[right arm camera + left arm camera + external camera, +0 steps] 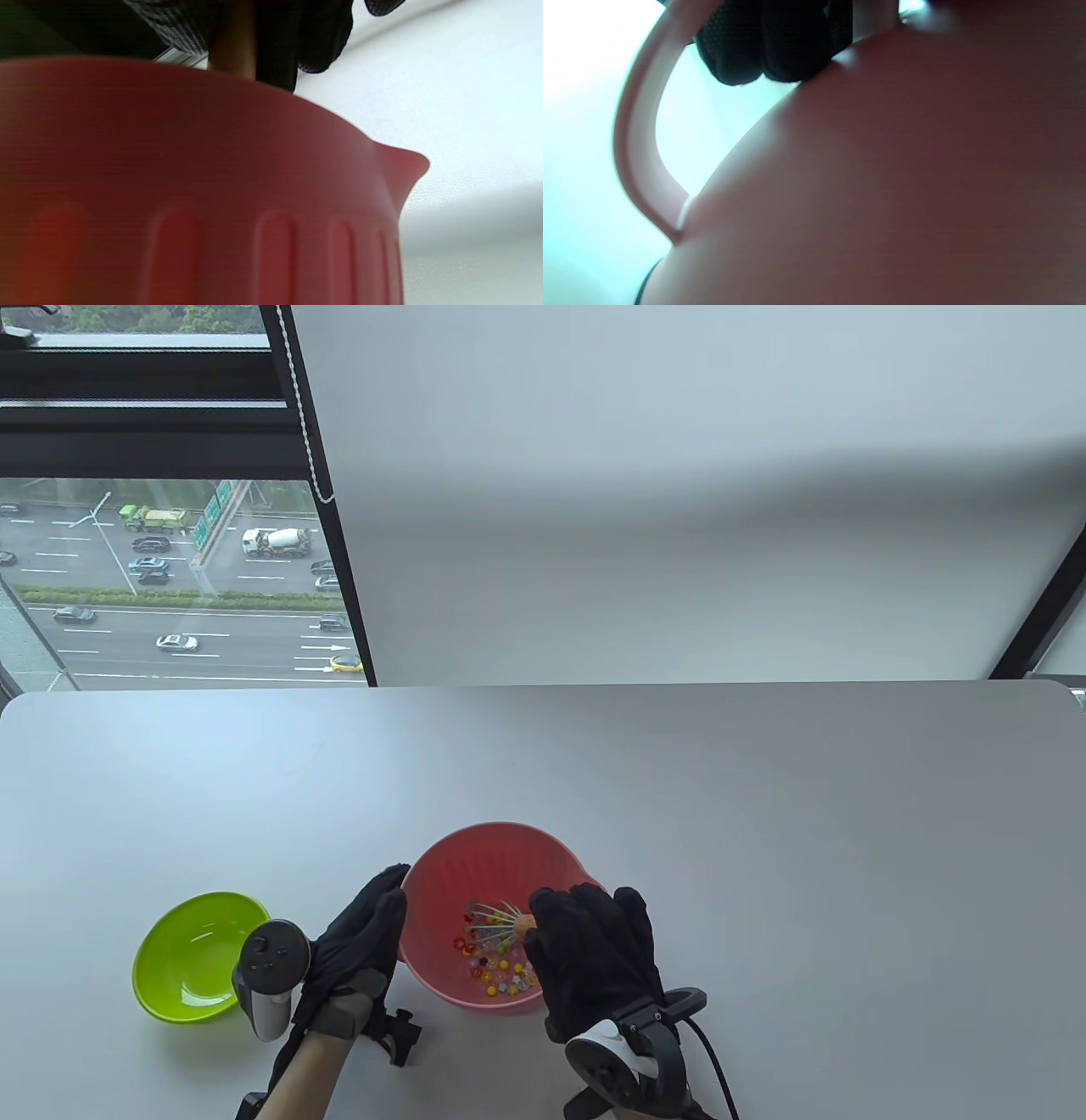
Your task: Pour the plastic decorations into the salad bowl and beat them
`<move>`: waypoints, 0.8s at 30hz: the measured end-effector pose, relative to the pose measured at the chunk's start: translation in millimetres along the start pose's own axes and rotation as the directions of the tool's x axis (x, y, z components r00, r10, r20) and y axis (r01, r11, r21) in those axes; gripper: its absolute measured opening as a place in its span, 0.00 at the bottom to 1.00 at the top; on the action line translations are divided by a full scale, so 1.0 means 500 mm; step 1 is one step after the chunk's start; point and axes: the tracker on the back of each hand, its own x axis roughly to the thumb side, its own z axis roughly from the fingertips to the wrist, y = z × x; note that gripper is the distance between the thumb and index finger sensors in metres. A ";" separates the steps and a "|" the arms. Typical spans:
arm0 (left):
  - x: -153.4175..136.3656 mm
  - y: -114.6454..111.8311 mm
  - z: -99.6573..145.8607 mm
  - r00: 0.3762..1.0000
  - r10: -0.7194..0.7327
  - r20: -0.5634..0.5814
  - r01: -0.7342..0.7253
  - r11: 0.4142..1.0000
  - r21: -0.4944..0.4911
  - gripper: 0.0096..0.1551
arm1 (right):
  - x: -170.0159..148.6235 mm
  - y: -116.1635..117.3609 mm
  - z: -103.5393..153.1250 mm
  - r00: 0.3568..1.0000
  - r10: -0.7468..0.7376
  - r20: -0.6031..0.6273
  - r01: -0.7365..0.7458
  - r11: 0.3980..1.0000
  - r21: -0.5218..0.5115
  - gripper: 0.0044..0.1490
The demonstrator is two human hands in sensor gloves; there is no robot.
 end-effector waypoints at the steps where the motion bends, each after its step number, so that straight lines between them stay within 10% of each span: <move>1: 0.000 0.000 0.000 1.000 0.000 0.000 0.000 1.000 0.000 0.39 | 0.001 0.001 0.000 1.000 0.017 0.012 -0.017 1.000 0.008 0.35; 24: 0.000 0.000 0.000 1.000 0.002 0.000 -0.002 1.000 0.001 0.39 | -0.025 -0.024 -0.007 0.999 0.000 -0.034 -0.002 0.999 -0.053 0.35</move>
